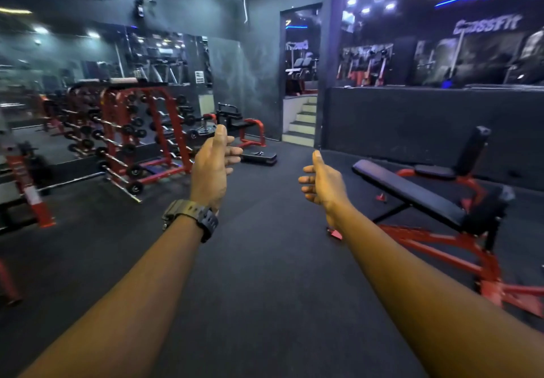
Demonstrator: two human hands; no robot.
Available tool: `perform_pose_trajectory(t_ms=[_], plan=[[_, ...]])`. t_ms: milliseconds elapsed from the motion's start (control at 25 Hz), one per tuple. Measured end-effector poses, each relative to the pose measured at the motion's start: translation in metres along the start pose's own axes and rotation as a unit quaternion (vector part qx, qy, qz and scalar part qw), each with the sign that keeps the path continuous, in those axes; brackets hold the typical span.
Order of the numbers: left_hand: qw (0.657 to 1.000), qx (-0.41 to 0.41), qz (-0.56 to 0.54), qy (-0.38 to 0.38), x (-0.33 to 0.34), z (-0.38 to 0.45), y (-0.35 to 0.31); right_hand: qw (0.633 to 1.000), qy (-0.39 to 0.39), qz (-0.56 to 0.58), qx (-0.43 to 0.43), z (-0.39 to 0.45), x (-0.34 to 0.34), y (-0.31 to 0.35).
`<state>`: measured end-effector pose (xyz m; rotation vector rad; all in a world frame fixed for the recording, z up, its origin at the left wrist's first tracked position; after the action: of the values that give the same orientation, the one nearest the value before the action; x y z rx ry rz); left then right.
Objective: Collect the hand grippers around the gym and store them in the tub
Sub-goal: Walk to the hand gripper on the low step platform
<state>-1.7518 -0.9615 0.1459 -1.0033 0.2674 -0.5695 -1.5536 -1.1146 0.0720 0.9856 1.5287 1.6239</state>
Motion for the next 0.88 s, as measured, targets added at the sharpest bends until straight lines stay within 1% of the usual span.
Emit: perform_pose_trajectory(t_ms=[160, 280, 400, 600, 880], plan=[[1.0, 0.001, -0.012, 0.018, 0.011, 0.118, 0.063, 1.0, -0.016, -0.023, -0.004, 0.115, 0.048, 0.008], [1.0, 0.005, 0.0, 0.03, 0.026, 0.202, 0.095, 0.999, -0.027, -0.02, -0.013, 0.191, 0.072, 0.026], [0.999, 0.008, 0.003, 0.045, 0.061, 0.281, 0.136, 0.999, -0.026, -0.02, -0.028, 0.277, 0.099, 0.036], [0.999, 0.004, -0.002, 0.048, 0.123, 0.401, 0.232, 0.998, -0.006, -0.024, -0.054, 0.435, 0.128, 0.028], [0.999, -0.032, 0.001, 0.018, 0.196, 0.599, 0.36, 0.998, 0.002, -0.048, -0.033, 0.685, 0.164, 0.024]])
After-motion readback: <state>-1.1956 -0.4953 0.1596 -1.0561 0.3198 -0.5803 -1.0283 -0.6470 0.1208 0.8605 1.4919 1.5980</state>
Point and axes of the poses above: each hand's wrist, its own z-axis towards the middle knuckle, its own x-axis out of the palm, y = z × x, the point moved 9 cm from there along z, towards the middle knuckle, and after that the axes turned 5 degrees about x, right-handed, at the moved point
